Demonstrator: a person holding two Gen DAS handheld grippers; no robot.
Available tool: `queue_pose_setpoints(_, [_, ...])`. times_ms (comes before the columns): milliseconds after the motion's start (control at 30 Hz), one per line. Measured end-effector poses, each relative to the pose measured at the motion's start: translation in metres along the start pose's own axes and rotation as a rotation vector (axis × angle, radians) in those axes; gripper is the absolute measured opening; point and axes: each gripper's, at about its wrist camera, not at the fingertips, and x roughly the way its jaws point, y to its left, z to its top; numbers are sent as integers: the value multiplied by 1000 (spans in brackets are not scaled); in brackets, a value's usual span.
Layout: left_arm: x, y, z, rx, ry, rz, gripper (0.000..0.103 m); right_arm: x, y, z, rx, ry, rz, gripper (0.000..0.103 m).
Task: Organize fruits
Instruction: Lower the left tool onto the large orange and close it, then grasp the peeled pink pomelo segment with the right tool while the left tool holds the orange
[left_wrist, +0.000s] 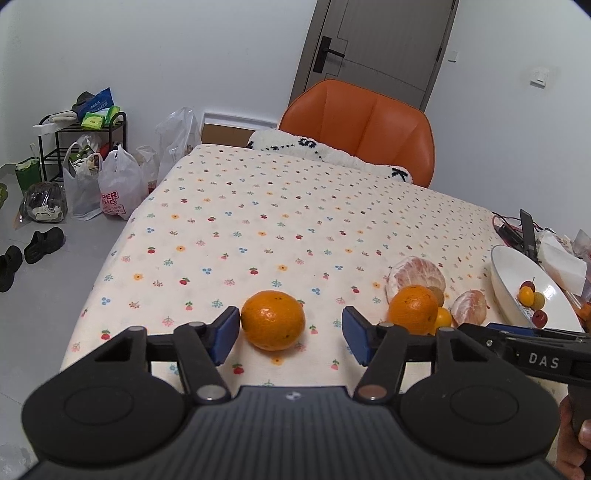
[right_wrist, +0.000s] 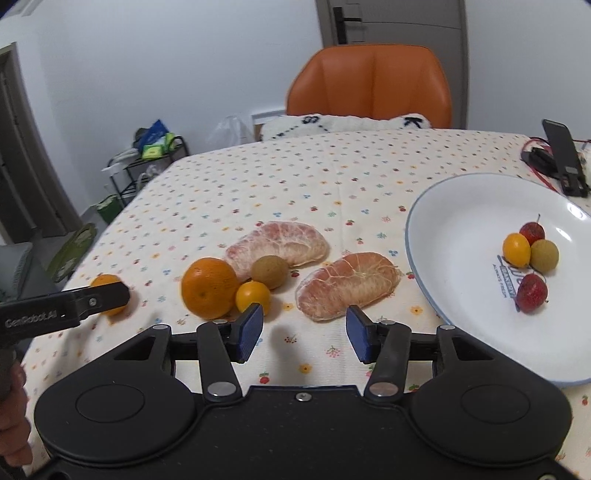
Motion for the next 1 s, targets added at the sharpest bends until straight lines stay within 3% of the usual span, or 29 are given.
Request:
queue_pose_setpoints(233, [6, 6, -3, 4, 0, 0, 37, 4, -2, 2, 70, -25, -61, 55])
queue_pose_setpoints(267, [6, 8, -4, -3, -3, -6, 37, 5, -3, 2, 85, -29, -65, 61])
queue_pose_setpoints(367, [7, 10, -4, -4, -5, -16, 37, 6, -3, 5, 119, -44, -76, 65])
queue_pose_setpoints(667, [4, 12, -5, -11, -2, -39, 37, 16, 8, 8, 93, -65, -151, 66])
queue_pose_setpoints(767, [2, 13, -6, -14, -3, -42, 36, 18, 10, 8, 71, -65, -167, 61])
queue_pose_setpoints(867, [0, 14, -5, -16, -7, -37, 36, 18, 6, 7, 63, -58, -188, 45])
queue_pose_setpoints(1000, [-5, 15, -4, -19, -14, -33, 36, 12, 1, 4, 55, -50, -149, 41])
